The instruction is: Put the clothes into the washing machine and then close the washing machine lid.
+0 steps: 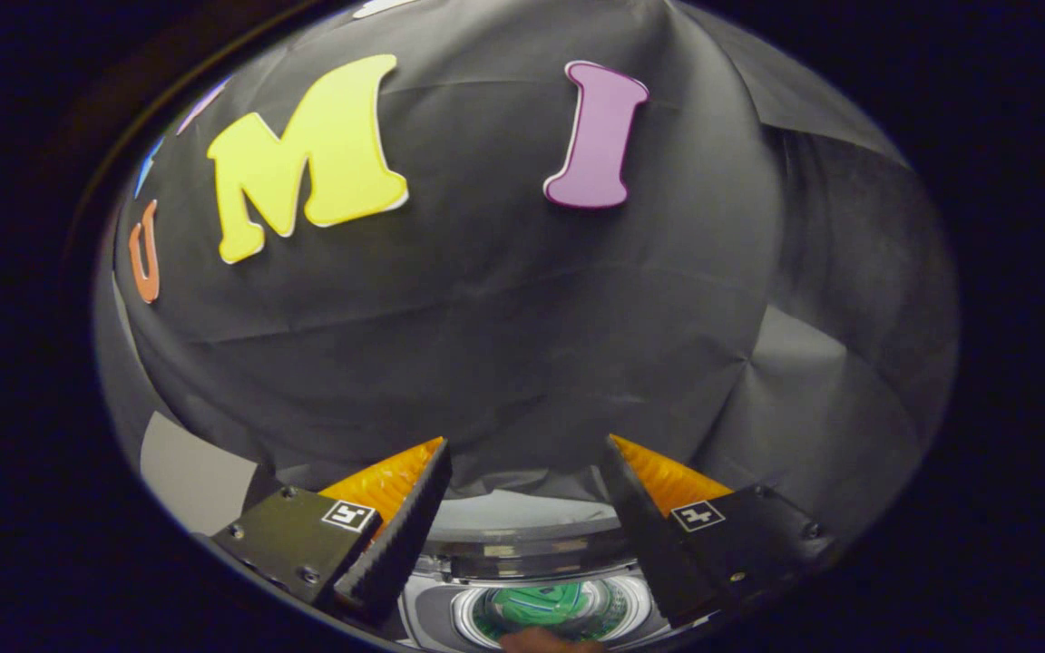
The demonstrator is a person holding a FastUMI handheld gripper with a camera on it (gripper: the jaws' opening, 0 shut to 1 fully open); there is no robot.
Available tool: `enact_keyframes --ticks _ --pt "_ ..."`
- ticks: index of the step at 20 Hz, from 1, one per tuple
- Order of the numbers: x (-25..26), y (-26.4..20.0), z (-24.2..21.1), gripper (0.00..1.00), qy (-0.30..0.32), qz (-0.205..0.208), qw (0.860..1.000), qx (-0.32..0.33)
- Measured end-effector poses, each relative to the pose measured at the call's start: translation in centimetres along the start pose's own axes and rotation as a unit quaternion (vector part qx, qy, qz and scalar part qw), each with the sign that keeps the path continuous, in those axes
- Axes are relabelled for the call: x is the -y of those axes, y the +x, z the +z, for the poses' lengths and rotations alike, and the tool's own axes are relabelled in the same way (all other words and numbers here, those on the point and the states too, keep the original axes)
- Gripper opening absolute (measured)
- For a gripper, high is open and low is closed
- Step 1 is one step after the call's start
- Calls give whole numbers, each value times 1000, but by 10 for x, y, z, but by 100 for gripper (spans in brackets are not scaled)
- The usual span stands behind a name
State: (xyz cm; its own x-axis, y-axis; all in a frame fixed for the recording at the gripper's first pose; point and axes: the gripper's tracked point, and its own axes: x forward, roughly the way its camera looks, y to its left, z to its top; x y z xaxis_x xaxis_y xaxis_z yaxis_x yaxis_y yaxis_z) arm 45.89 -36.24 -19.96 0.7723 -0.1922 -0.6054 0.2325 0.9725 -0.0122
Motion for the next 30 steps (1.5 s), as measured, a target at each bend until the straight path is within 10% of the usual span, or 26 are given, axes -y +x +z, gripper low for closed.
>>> enact_keyframes --ticks 30 --pt "19 -58 -95 100 -39 -24 999 1"
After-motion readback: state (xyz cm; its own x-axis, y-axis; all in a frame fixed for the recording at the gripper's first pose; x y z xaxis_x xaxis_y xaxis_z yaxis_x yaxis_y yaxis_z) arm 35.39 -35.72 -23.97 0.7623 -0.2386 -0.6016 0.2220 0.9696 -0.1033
